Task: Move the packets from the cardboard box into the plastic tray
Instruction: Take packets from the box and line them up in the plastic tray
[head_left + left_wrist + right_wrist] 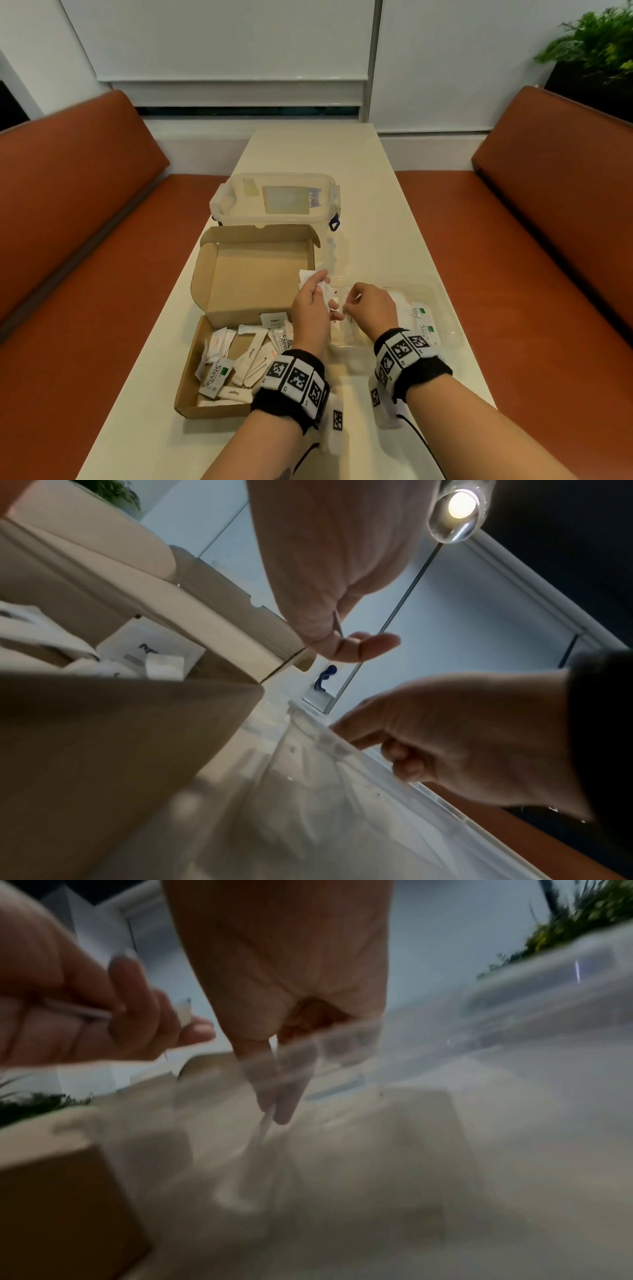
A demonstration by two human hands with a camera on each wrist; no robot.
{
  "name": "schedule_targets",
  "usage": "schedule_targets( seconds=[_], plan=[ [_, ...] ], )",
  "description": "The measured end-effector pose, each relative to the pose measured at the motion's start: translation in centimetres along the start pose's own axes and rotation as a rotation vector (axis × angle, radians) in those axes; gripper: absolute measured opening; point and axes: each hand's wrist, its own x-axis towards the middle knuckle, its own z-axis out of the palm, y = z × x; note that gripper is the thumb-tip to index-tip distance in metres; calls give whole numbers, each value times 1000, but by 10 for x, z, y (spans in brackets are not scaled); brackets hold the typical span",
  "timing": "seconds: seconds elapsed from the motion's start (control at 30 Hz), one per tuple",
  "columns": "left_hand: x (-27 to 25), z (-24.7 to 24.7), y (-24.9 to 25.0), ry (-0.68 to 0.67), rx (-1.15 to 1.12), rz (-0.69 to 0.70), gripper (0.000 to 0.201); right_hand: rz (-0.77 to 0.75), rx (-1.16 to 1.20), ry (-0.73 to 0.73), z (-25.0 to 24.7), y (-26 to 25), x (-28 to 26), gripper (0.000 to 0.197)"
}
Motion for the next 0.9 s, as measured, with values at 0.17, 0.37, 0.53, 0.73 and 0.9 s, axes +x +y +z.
schedule_targets(
  seconds=[0.17,0.37,0.53,0.73,0.9],
  plan=[
    [3,-5,2,4,-7,0,37,-92,-170,0,15,3,1,10],
    [5,-4,5,-7,-24,-12,37,-157,-305,-25,6,8,4,23],
    [1,0,5,-27,-40,-23,34,-134,-356,-101,0,13,-2,26],
    [1,-1,-2,-106,77,-20,41,-99,277,46,-16,7,-11,13],
    [-3,9,-3,-202,79,-72,59,-12,638,-65,-30,7,-25,17]
  ],
)
